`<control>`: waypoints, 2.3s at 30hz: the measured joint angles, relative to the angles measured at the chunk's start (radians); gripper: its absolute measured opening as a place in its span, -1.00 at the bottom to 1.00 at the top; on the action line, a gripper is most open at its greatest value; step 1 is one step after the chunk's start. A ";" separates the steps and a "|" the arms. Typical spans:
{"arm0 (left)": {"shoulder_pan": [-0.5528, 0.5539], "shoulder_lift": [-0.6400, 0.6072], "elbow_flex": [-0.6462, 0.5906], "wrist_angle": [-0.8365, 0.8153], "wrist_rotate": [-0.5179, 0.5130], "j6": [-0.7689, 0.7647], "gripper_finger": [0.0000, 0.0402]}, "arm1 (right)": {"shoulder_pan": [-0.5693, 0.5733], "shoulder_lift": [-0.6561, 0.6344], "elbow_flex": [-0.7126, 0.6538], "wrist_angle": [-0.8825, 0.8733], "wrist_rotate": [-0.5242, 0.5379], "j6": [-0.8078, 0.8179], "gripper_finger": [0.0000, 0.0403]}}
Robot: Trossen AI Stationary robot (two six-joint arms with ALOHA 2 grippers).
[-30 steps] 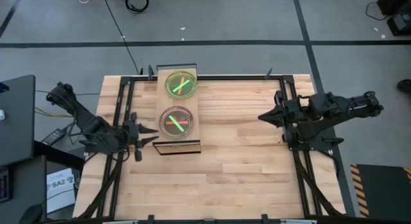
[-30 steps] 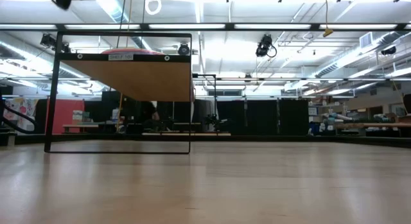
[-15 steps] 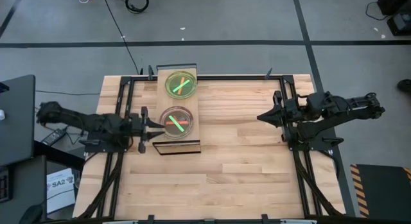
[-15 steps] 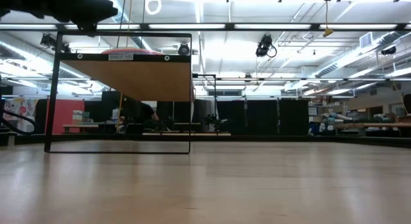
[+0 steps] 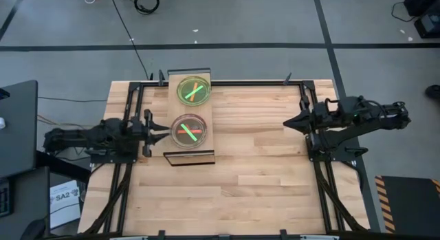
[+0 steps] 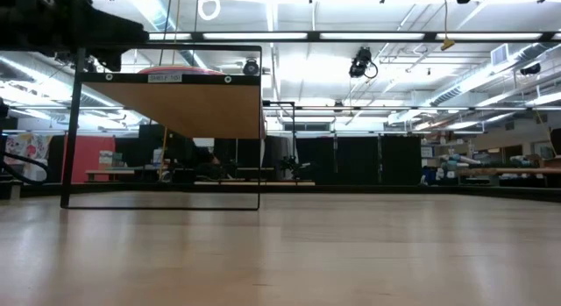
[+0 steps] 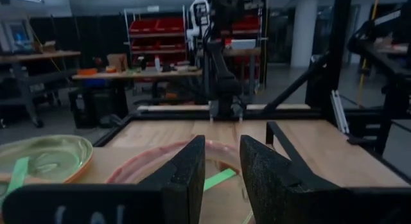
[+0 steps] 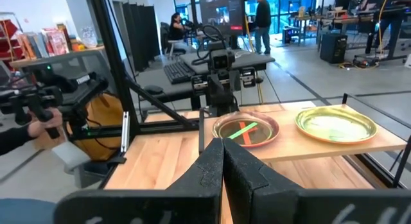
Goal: Place and stack plates onto a shelf
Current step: Return to Home Position
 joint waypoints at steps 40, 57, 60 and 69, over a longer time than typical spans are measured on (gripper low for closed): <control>0.013 -0.133 -0.146 0.086 0.046 0.043 -0.48 | 0.000 -0.014 0.000 -0.059 0.000 -0.069 -0.92; 0.013 -0.133 -0.146 0.080 0.045 0.046 -0.48 | 0.000 -0.405 -0.436 0.120 0.000 -0.026 -0.92; 0.013 -0.133 -0.147 0.080 0.045 0.046 -0.48 | 0.000 -0.480 -0.470 0.130 0.008 -0.050 -0.92; 0.013 -0.126 -0.147 0.060 0.044 0.044 -0.48 | -0.018 -0.478 -0.584 0.306 0.036 -0.108 -0.92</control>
